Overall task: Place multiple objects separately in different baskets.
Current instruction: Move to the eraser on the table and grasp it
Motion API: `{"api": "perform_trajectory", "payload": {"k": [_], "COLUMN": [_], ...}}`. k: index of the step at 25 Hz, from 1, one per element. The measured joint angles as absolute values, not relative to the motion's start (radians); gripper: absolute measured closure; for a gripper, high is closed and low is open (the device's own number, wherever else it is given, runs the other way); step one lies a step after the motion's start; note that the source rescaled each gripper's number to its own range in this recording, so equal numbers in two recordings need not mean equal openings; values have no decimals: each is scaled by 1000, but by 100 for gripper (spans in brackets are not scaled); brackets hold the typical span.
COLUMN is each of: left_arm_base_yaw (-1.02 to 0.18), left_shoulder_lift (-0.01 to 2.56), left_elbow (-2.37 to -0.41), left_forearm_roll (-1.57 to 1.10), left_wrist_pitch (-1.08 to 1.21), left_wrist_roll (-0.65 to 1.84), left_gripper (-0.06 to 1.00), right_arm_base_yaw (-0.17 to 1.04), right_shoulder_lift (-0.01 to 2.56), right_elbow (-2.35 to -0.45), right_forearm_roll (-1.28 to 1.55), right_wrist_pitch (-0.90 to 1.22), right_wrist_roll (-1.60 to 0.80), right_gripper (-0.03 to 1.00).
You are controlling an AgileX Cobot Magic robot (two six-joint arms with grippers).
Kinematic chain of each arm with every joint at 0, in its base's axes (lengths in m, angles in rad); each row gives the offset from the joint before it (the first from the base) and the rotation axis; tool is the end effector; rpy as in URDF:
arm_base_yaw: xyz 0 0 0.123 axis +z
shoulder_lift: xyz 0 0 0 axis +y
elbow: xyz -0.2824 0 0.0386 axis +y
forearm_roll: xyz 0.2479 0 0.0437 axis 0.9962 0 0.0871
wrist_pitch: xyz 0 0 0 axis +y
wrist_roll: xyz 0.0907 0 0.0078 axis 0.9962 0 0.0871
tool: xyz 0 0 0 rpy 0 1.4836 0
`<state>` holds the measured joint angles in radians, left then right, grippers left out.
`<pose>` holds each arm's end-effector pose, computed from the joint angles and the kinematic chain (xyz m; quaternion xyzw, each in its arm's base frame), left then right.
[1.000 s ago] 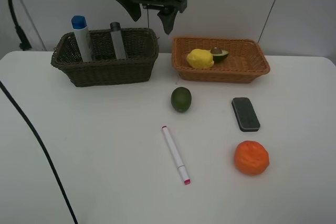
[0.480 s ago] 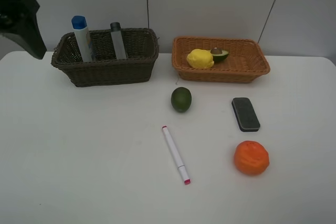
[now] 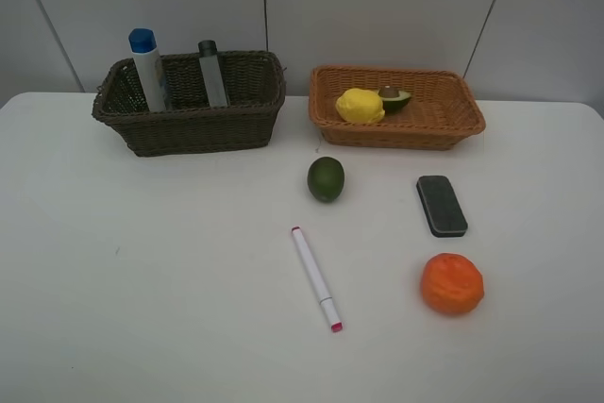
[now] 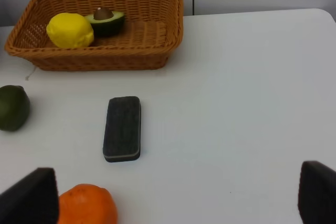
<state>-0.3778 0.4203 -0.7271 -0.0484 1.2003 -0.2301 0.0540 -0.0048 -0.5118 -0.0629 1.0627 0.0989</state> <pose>0.0393 -0.0200 0.3243 0.0687 0.9250 -0.1347 0.3486 -0.0069 -0.0054 0.2804 0.0206 0.8487 0.0090 0.5283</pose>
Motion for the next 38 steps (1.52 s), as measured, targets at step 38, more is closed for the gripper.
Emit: {"api": "perform_trajectory", "payload": {"k": [38], "left_arm_base_yaw": [-139], "left_shoulder_lift": [-7], "left_elbow": [-507], "left_forearm_roll": [-50], "left_wrist_pitch": [1063], "left_wrist_roll": [-76], "left_gripper": [-5], "right_arm_base_yaw": [54], "right_shoulder_lift": [-5], "right_elbow": [-512], "right_forearm_roll": [-63], "right_wrist_pitch": [1063], "right_wrist_roll": [99], "right_gripper": [-3]}}
